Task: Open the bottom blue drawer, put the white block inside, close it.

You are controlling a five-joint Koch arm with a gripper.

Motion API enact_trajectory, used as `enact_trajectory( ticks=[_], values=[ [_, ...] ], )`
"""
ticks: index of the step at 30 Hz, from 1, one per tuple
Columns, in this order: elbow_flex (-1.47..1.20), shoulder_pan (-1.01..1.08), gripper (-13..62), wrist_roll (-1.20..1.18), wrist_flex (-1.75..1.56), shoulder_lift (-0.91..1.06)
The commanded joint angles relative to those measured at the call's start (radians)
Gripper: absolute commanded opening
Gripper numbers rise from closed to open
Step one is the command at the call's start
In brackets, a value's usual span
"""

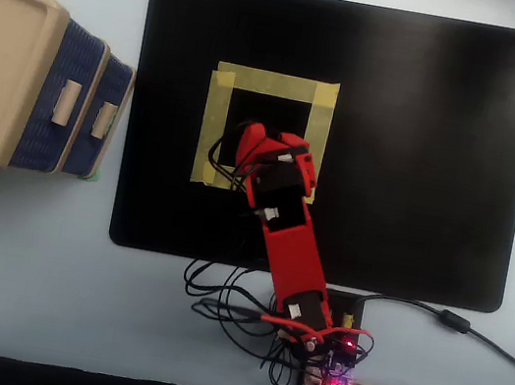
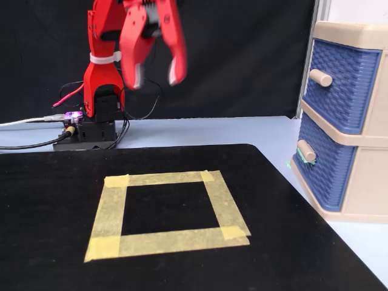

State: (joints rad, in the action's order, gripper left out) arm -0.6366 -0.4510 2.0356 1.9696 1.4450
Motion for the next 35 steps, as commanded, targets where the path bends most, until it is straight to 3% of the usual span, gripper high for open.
enact_trajectory(
  ticks=[1, 6, 10, 14, 23, 35],
  values=[
    [-0.218, 0.104, 34.0, -0.287, 0.067, 0.189],
    [-0.899, 0.319, 33.9, -0.558, -0.141, 0.529],
    [-1.379, 0.353, 33.9, -0.575, -0.368, 0.767],
    [-1.677, 0.356, 34.1, -0.578, -0.456, 0.905],
    [-1.821, 0.426, 34.6, -0.569, -0.298, 0.905],
    [-1.821, 0.425, 34.5, -0.569, -0.299, 0.905]
  ],
)
